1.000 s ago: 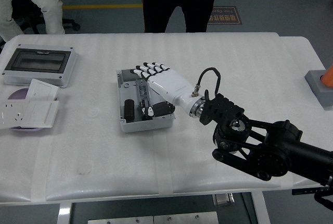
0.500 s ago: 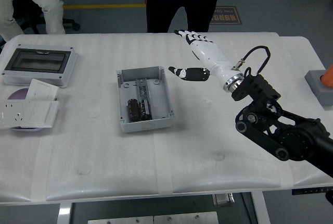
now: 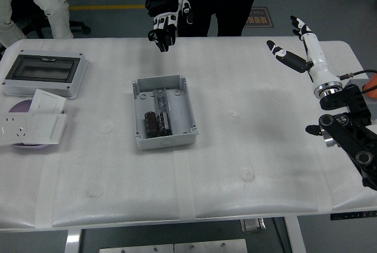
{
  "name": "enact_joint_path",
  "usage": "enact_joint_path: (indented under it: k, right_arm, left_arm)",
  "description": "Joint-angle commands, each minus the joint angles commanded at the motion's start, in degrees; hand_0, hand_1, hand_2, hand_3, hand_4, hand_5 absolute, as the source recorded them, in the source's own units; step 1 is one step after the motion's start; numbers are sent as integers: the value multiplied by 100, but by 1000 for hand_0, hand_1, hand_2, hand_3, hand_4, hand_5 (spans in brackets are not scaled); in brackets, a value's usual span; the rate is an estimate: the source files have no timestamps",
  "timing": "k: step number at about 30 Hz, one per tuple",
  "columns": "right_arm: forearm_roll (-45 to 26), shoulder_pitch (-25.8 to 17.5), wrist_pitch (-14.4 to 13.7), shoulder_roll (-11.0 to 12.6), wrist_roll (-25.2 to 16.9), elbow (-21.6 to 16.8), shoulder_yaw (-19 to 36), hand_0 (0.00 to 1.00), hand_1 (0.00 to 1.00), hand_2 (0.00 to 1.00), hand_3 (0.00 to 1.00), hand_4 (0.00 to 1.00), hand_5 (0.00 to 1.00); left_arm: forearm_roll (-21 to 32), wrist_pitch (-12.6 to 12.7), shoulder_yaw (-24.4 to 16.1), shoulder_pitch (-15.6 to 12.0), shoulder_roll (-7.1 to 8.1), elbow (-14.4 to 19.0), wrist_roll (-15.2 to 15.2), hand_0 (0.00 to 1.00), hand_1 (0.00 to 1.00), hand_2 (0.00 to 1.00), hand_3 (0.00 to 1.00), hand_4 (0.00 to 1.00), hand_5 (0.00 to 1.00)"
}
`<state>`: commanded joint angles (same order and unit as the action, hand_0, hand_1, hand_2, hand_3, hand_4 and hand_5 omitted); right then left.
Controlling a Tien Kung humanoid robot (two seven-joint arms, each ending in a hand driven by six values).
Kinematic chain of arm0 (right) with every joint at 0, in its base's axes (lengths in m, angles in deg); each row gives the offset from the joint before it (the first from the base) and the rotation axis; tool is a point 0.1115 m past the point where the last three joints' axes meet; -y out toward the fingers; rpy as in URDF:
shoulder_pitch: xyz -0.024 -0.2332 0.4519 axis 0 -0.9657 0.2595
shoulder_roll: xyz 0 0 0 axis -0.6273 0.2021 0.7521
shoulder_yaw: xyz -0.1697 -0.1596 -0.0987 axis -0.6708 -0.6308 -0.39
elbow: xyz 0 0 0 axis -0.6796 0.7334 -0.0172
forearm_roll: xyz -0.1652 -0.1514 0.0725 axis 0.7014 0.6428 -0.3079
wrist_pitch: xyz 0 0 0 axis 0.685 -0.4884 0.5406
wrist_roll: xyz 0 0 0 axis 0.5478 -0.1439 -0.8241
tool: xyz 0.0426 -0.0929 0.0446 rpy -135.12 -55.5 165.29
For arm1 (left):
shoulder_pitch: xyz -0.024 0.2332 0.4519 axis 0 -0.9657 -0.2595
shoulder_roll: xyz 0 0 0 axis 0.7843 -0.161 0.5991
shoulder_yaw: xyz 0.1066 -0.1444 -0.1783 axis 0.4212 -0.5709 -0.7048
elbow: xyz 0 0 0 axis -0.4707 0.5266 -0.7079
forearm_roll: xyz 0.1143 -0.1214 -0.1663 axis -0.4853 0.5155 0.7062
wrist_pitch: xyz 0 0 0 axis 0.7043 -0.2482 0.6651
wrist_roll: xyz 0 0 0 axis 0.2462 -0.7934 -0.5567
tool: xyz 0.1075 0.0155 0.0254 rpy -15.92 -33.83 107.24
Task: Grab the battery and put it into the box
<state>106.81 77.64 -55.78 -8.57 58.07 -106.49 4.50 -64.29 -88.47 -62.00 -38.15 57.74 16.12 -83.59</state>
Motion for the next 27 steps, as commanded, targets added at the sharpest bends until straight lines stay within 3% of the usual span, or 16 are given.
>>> enact_joint_path:
  k: [9, 18, 27]
  right_arm:
    - [-225, -548, 146, 23, -166, -306, 306, 998, 898, 913, 998, 814, 431]
    - [-1423, -1223, 360, 14, -1046, -479, 855, 998, 893, 908, 998, 815, 441]
    - [-2197, -1394, 435, 43, -1247, -710, 994, 998, 867, 867, 945, 829, 481]
  left_arm:
    - [-140, -17, -90, 36, 50, 0, -28, 531, 556, 480, 477, 20, 2]
    - [-301, -34, -264, -31, 125, 14, -103, 531, 555, 481, 477, 19, 2]
    - [-370, -43, -367, -139, 162, 21, -143, 532, 556, 482, 477, 19, 2]
